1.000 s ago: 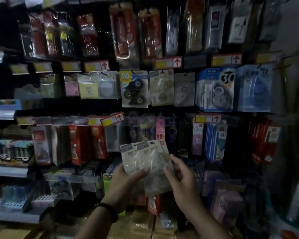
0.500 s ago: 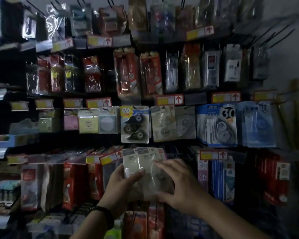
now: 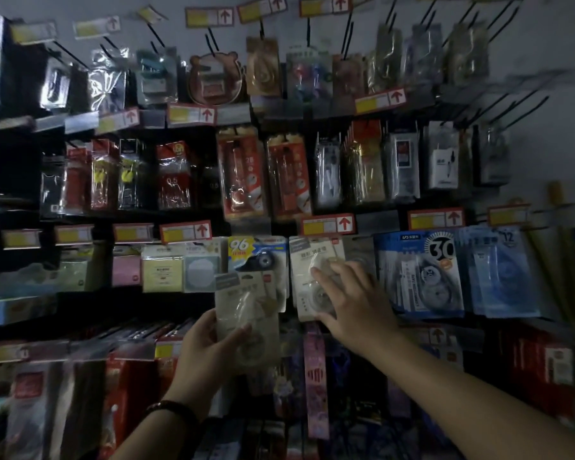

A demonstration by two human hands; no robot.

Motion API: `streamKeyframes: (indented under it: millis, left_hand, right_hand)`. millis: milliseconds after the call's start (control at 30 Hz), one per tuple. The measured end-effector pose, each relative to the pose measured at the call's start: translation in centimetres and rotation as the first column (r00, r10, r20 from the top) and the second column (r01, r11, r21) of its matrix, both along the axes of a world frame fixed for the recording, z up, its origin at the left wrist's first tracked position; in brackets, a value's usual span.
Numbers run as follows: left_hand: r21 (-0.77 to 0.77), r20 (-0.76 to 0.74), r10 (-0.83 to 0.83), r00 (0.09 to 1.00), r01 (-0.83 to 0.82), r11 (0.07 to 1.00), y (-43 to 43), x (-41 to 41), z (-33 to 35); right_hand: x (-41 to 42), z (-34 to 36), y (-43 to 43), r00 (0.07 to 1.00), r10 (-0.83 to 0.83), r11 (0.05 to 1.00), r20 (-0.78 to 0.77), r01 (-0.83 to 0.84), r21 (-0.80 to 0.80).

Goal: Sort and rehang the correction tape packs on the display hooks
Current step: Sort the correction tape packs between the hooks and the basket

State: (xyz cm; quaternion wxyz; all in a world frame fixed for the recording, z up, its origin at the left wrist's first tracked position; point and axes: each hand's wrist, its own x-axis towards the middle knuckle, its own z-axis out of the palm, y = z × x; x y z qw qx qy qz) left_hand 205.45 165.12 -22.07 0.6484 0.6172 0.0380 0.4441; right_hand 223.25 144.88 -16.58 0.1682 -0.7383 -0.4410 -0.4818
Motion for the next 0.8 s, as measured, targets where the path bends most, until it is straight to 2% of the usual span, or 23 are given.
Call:
streamKeyframes:
  millis: [333,467,800]
  left_hand:
    - [0.016,-0.012,-0.047,0.999,0.047,0.999,2.1,-0.1,-0.1]
    - [0.036,-0.024,-0.068,0.997,0.069,0.997,1.7,0.0,0.0]
    - [0.058,-0.018,-0.065,0.998,0.066,0.996,-0.3,0.8,0.7]
  right_hand:
    - [0.7,0.4,1.6,0.998,-0.034,0.999,0.045,0.033,0.01]
    - [0.9,0.9,1.8,0.998,-0.069,0.997,0.011,0.068,0.025]
    - [1.3,2.1,2.8,0.986,-0.165,0.981,-0.036,0.16,-0.114]
